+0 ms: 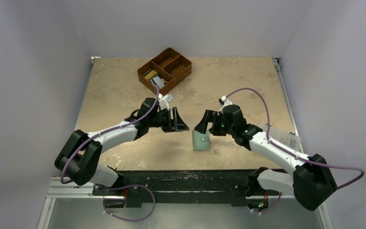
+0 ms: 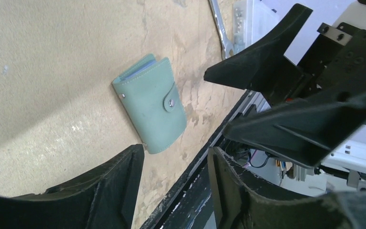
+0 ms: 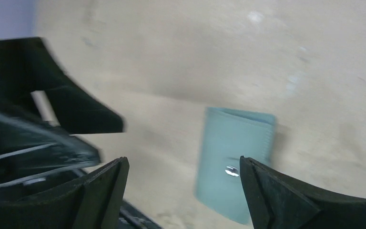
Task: Put the credit cards into the card holder
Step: Close the card holder at the center of the board, then move the card holder to the center of the board.
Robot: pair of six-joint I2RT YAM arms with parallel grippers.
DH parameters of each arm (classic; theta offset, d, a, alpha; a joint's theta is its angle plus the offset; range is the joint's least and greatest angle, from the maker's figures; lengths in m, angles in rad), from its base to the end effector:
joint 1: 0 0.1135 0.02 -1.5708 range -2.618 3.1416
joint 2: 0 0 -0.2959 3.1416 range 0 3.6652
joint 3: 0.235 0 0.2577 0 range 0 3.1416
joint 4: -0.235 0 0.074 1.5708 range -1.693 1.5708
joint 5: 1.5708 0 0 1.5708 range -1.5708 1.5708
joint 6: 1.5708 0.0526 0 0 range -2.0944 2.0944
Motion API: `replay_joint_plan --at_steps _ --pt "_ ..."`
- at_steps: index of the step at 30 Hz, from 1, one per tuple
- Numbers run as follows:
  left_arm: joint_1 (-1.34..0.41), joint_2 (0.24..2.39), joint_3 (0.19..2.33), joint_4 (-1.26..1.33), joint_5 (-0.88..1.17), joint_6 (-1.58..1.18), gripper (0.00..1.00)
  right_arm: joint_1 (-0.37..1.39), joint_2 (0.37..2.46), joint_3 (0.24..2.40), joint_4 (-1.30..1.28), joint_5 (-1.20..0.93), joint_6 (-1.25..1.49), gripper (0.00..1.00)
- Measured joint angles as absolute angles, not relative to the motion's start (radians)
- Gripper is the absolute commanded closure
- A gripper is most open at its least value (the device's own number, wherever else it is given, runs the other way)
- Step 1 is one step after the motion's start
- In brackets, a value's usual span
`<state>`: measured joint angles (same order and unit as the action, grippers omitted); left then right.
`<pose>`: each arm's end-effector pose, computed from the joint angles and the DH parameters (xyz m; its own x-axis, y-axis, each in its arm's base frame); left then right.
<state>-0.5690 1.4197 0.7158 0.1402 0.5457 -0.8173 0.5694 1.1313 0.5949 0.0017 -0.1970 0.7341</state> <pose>0.2430 -0.1878 0.2260 -0.9134 -0.1558 -0.3761 0.2397 0.5409 -0.8062 0.2035 0.1425 0.2408 -0.7678 0.2885 -0.5720 -0.2103 0.7298 0.6505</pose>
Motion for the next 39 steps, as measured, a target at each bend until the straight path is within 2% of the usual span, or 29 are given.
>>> replay_joint_plan --at_steps 7,11,15,21,28,31,39 --pt "-0.596 1.427 0.656 0.161 0.529 -0.818 0.43 0.581 1.199 0.614 -0.297 -0.065 0.63 0.01" --pt "-0.597 1.393 0.624 0.147 0.498 -0.816 0.43 0.702 1.282 0.654 -0.381 0.065 0.632 0.01" --pt "-0.597 1.33 0.586 0.128 0.474 -0.815 0.43 0.804 1.339 0.7 -0.406 0.17 0.651 0.01" --pt "-0.597 1.224 0.576 0.077 0.441 -0.8 0.42 0.825 1.365 0.738 -0.397 0.245 0.656 0.01" --pt "-0.597 1.179 0.576 0.037 0.431 -0.788 0.42 0.854 1.565 0.882 -0.411 0.284 0.717 0.02" --pt "-0.597 1.179 0.576 0.025 0.43 -0.787 0.42 0.875 1.653 0.951 -0.455 0.327 0.759 0.15" --pt "-0.596 1.16 0.577 -0.003 0.425 -0.765 0.41 0.919 1.689 0.984 -0.491 0.413 0.826 0.25"
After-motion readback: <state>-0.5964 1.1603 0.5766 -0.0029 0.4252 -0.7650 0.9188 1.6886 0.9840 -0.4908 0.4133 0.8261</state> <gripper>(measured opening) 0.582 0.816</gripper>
